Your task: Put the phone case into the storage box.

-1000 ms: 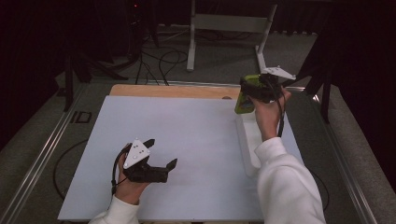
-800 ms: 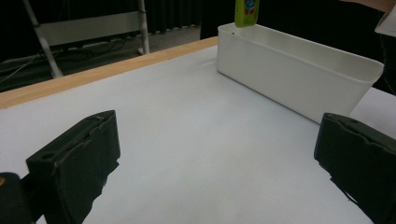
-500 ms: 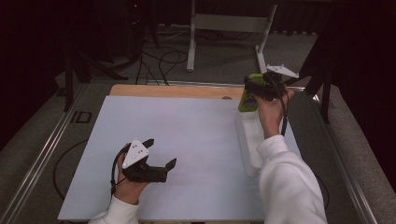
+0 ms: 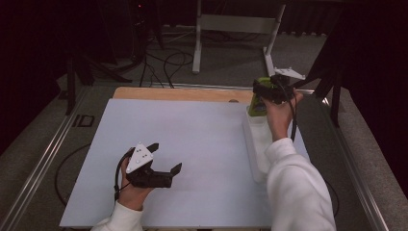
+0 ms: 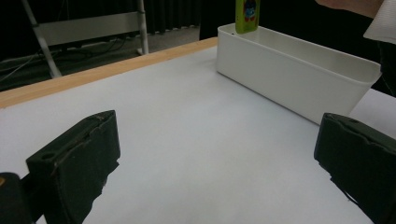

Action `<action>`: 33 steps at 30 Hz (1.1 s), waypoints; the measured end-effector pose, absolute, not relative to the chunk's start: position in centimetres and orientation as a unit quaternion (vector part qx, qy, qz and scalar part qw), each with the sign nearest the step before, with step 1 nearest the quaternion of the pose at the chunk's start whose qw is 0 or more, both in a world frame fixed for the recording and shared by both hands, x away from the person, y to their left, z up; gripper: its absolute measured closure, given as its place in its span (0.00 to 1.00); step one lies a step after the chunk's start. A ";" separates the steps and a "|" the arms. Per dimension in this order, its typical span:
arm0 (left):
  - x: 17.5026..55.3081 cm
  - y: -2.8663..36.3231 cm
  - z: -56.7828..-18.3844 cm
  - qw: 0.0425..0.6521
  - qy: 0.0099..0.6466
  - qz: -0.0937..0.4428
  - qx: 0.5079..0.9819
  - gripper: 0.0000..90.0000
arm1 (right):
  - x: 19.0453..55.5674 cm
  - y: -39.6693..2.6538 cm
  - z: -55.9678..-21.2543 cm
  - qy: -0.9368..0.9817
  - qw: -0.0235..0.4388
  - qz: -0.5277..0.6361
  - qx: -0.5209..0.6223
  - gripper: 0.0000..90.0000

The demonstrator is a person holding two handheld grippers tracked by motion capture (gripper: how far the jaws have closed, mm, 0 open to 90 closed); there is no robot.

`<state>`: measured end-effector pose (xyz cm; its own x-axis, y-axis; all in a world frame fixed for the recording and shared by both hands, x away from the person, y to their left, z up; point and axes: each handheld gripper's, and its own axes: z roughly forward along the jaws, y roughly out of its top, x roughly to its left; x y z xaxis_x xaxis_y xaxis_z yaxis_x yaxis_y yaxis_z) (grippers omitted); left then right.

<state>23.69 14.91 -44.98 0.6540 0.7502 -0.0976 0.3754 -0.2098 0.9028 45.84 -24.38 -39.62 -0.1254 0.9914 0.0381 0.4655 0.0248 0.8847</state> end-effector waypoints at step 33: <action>23.6 15.2 -44.7 0.511 0.372 0.187 0.752 0.01 | 46.4 -25.0 -45.0 0.635 0.319 0.350 0.611 0.17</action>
